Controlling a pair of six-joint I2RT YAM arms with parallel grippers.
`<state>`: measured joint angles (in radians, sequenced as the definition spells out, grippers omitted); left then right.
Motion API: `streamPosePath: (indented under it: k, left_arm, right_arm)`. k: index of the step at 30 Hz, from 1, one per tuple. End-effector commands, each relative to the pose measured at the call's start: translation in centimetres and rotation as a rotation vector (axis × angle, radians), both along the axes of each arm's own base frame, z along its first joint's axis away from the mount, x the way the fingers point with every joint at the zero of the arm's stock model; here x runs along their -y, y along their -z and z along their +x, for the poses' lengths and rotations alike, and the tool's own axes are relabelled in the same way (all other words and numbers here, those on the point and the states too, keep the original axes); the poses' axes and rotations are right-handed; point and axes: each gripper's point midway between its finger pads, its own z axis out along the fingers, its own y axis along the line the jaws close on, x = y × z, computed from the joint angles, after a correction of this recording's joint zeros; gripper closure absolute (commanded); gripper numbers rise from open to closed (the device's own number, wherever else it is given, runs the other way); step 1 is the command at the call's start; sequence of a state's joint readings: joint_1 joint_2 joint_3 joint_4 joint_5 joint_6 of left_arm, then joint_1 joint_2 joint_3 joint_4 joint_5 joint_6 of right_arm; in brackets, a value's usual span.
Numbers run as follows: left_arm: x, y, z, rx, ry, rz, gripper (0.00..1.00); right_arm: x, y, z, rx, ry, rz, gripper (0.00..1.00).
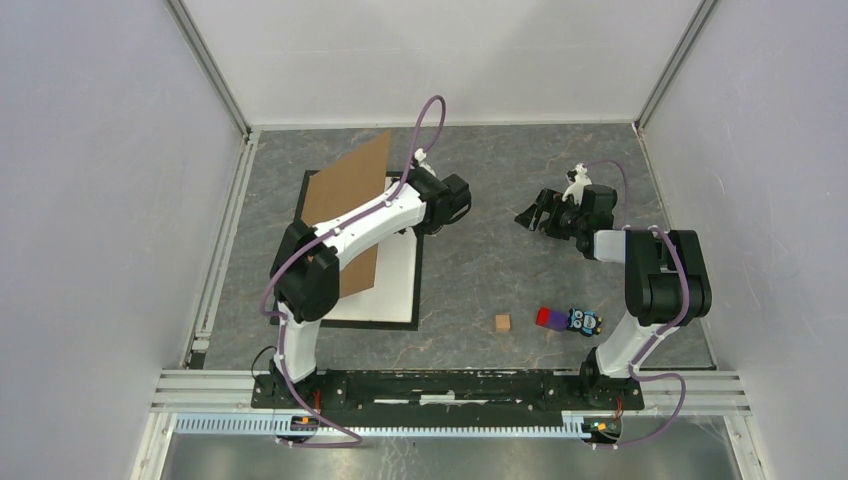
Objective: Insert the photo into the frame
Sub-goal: Turn over the photo frame item on the photo frame.
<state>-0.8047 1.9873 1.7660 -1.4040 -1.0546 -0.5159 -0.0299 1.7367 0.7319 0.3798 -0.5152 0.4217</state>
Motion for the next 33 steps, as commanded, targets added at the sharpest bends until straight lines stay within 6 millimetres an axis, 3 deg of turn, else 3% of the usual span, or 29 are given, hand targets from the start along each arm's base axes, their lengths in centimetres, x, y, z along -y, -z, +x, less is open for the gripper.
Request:
streamPosePath:
  k: [1, 14, 26, 33]
  left_arm:
    - [-0.4, -0.5, 0.3, 0.055, -0.003, 0.027, 0.98]
    - [0.5, 1.9, 0.3, 0.013, 0.039, -0.028, 0.97]
    - [1.2, 2.7, 0.7, 0.032, 0.06, 0.02, 0.98]
    - [2.3, 2.1, 1.0, 0.07, 0.089, 0.051, 0.98]
  right_arm:
    - [0.2, 0.1, 0.8, 0.007, 0.003, -0.007, 0.1]
    - [0.1, 0.2, 0.8, 0.004, -0.001, 0.0, 0.1]
    - [0.0, 0.3, 0.8, 0.004, -0.001, 0.006, 0.1]
    - [0.0, 0.3, 0.8, 0.002, 0.001, 0.007, 0.1]
